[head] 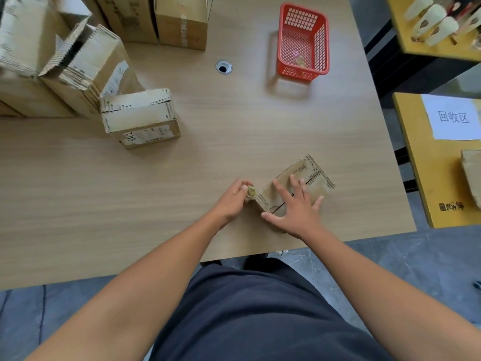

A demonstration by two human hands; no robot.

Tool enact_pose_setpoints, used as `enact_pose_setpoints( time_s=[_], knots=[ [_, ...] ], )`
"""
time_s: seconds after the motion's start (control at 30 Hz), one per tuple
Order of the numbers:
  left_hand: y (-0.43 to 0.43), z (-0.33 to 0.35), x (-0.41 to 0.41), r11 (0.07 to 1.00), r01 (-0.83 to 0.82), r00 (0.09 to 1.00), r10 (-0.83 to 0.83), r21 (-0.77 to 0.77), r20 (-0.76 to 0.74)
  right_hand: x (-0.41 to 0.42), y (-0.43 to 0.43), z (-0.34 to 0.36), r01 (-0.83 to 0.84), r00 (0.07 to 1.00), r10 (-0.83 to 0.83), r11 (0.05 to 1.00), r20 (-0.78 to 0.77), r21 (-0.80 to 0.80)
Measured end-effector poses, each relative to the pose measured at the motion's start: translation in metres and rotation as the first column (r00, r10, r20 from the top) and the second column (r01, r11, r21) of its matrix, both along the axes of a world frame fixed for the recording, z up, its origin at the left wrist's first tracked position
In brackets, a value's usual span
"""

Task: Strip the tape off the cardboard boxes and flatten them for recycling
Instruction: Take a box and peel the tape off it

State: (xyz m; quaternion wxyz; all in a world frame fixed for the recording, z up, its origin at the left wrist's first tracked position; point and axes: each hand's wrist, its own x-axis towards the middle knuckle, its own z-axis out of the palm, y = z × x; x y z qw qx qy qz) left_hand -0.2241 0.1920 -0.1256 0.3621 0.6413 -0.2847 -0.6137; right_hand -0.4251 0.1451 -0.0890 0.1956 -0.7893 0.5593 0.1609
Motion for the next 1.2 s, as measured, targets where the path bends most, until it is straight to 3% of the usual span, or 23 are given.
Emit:
enact_pose_setpoints(
  time_s=[0.07, 0.2, 0.37, 0.57, 0.8, 1.03, 1.2],
  knots=[
    [0.002, -0.001, -0.003, 1.000, 0.003, 1.000, -0.003, 0.005, -0.018, -0.001, -0.002, 0.000, -0.003, 1.000, 0.003, 1.000, -0.009, 0.001],
    [-0.004, -0.011, -0.009, 0.995, 0.095, 0.964, -0.085, -0.028, 0.250, -0.001, -0.006, -0.002, -0.011, 1.000, 0.011, 1.000, -0.002, 0.002],
    [-0.019, -0.001, -0.014, 0.979, -0.203, 0.973, 0.203, -0.015, 0.111, -0.007, -0.030, -0.002, 0.049, 0.997, -0.048, 0.999, 0.067, -0.014],
    [-0.071, 0.028, -0.018, 0.898, -0.438, 0.888, 0.440, -0.048, 0.131, -0.033, -0.088, 0.004, 0.069, 0.996, -0.067, 0.997, 0.060, -0.024],
    [-0.155, 0.071, -0.029, 0.960, -0.201, 0.955, 0.236, -0.196, 0.181, -0.088, -0.172, 0.007, -0.049, 0.994, 0.053, 0.997, 0.098, -0.052],
    [-0.266, 0.086, -0.045, 0.960, -0.027, 0.903, 0.142, -0.278, 0.405, -0.113, -0.241, -0.010, -0.116, 0.987, 0.128, 0.986, 0.093, -0.120],
    [-0.358, 0.094, -0.046, 0.946, -0.039, 0.851, 0.200, -0.323, 0.485, -0.113, -0.291, -0.014, -0.112, 0.969, 0.129, 0.990, 0.211, -0.088]
  ],
)
